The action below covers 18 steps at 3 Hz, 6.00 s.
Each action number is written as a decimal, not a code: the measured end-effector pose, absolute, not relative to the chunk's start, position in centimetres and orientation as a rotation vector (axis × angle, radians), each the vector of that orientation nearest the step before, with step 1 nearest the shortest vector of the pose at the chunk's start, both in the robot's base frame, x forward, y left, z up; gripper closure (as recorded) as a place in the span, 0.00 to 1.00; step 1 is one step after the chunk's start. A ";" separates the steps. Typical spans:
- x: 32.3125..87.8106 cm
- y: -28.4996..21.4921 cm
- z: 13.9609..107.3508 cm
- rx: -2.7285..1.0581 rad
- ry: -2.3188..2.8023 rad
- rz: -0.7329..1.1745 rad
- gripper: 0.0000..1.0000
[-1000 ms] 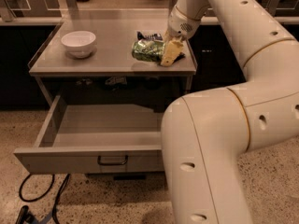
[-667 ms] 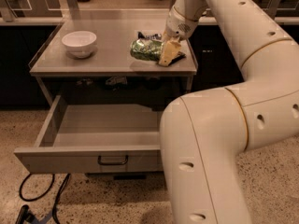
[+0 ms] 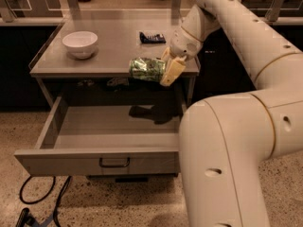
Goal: Place green can into top drawer
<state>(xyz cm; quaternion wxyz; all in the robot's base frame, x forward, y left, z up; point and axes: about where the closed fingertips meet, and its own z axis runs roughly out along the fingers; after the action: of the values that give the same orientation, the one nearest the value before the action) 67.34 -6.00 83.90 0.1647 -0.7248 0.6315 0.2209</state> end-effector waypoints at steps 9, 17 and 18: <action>63.1 0.2 75.2 -2.054 1.594 0.543 1.00; 60.7 -1.2 65.7 -2.085 1.534 0.730 0.12; 60.7 -1.2 65.7 -2.085 1.534 0.730 0.00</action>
Offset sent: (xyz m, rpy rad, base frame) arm -0.0032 0.0059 -0.0201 0.0052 0.0348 0.0017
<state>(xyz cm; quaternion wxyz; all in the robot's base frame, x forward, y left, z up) 60.74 -1.18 65.65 0.2242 -0.7555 0.5558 0.2646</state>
